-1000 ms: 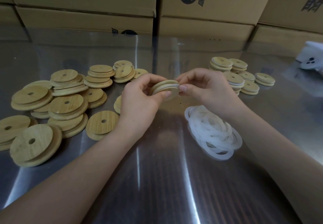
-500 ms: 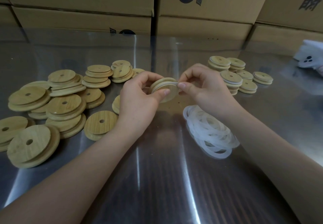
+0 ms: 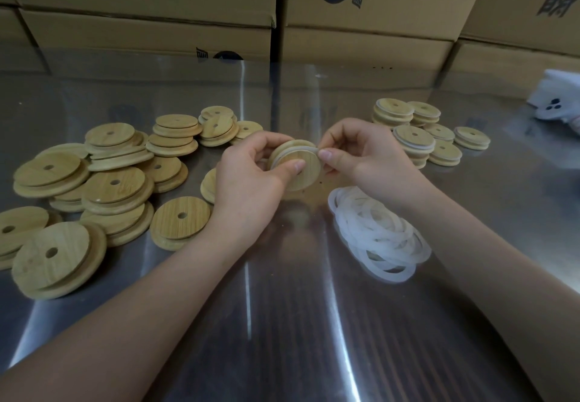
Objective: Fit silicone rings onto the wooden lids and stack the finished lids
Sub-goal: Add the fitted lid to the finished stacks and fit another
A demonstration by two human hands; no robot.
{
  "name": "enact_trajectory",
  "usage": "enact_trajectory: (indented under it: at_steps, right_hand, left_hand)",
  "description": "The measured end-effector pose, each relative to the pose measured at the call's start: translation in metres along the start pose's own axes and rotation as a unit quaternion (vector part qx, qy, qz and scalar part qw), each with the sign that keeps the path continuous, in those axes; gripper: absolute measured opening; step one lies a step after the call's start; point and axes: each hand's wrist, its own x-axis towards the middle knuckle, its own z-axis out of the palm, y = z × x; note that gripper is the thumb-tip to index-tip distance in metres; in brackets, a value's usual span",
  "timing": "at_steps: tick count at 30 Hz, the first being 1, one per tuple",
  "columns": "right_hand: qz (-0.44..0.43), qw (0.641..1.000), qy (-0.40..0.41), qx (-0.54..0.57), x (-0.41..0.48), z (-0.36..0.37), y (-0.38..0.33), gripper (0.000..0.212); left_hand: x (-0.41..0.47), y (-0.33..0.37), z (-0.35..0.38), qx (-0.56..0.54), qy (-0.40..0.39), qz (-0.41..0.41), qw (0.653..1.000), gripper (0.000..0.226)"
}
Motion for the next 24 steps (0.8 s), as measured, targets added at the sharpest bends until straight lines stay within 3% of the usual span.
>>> enact_trajectory:
  at_steps: [8, 24]
  right_hand:
    - [0.049, 0.995, -0.042, 0.075, 0.0, -0.003, -0.002, 0.012]
    - [0.092, 0.99, -0.077, 0.068, 0.005, -0.009, 0.008, 0.012]
  left_hand:
    - [0.0, -0.002, 0.0, -0.046, 0.006, -0.03, 0.998, 0.028]
    - [0.002, -0.004, -0.002, -0.086, 0.003, -0.082, 0.993, 0.024]
